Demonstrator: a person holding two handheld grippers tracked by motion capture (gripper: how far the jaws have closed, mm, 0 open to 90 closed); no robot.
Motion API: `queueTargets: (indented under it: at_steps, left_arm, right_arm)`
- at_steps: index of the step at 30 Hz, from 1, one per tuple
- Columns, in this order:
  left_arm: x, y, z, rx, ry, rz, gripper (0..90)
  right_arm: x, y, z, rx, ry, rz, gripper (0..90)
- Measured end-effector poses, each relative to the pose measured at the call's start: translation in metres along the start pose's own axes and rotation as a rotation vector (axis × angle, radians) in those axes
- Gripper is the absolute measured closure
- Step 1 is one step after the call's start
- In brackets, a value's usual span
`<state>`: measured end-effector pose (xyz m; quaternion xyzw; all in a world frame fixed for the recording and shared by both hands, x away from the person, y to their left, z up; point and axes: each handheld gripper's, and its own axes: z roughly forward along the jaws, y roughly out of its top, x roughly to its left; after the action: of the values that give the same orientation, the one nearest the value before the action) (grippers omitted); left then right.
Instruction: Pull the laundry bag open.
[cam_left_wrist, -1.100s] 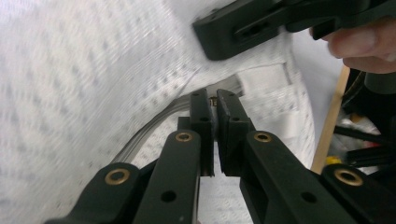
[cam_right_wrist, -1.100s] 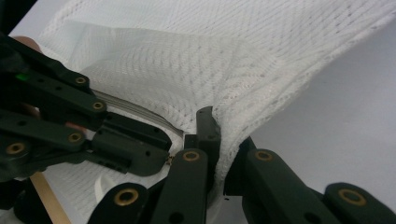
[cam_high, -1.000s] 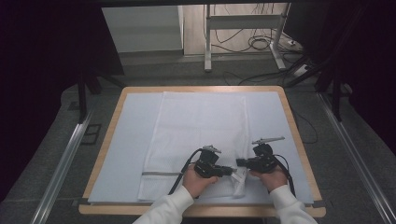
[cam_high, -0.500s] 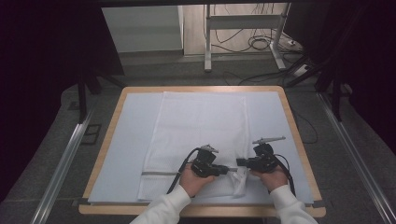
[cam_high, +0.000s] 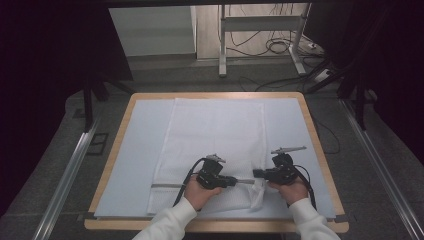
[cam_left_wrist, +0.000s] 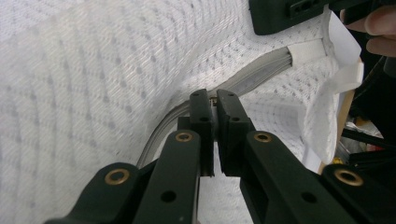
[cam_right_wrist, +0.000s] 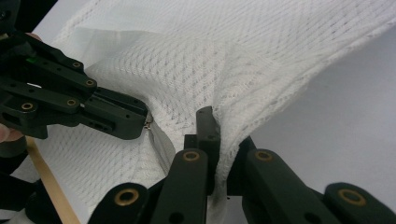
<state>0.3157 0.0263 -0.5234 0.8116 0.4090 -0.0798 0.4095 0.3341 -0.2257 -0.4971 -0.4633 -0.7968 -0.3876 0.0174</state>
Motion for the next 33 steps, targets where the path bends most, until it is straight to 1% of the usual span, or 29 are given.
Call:
queueTargets:
  at_steps: [5,6,7,12,13,15,18,22,26,30,33]
  left_arm:
    - [0.006,-0.002,-0.006,0.004,0.007,-0.003,86.7]
    - [0.006,-0.002,-0.006,0.004,0.007,-0.003,86.7]
    - [0.006,-0.003,-0.006,-0.001,0.007,-0.013,86.7]
    - [0.01,-0.006,-0.01,0.005,0.006,-0.011,86.7]
    - [0.01,-0.006,-0.01,-0.001,0.009,-0.019,86.7]
    - [0.011,-0.007,-0.012,0.005,0.008,-0.013,86.7]
    - [0.014,-0.009,-0.015,0.002,0.005,-0.02,86.7]
    - [0.015,-0.01,-0.018,-0.001,0.003,-0.028,86.7]
    - [0.015,-0.011,-0.017,0.0,0.007,-0.028,86.7]
    - [0.017,-0.012,-0.019,-0.001,0.003,-0.032,86.7]
    - [0.018,-0.012,-0.019,-0.009,0.002,-0.043,86.7]
  right_arm:
    - [-0.001,0.0,-0.001,-0.007,0.002,0.001,87.7]
    - [-0.001,0.0,-0.001,-0.007,0.002,0.001,87.7]
    - [-0.001,0.0,-0.001,-0.007,0.002,0.001,87.7]
    - [-0.001,0.0,-0.001,-0.008,0.007,0.004,87.7]
    - [-0.001,0.0,-0.001,-0.008,0.007,0.004,87.7]
    - [-0.001,0.0,-0.001,-0.01,0.004,0.004,87.6]
    - [-0.002,0.0,-0.002,-0.011,0.004,0.003,87.7]
    - [-0.001,0.0,-0.002,-0.009,0.008,0.003,87.7]
    - [-0.001,0.0,-0.002,-0.013,0.006,0.001,87.7]
    - [-0.001,0.0,-0.002,-0.014,0.005,-0.003,87.6]
    - [-0.001,0.0,-0.002,-0.015,0.007,-0.006,87.7]
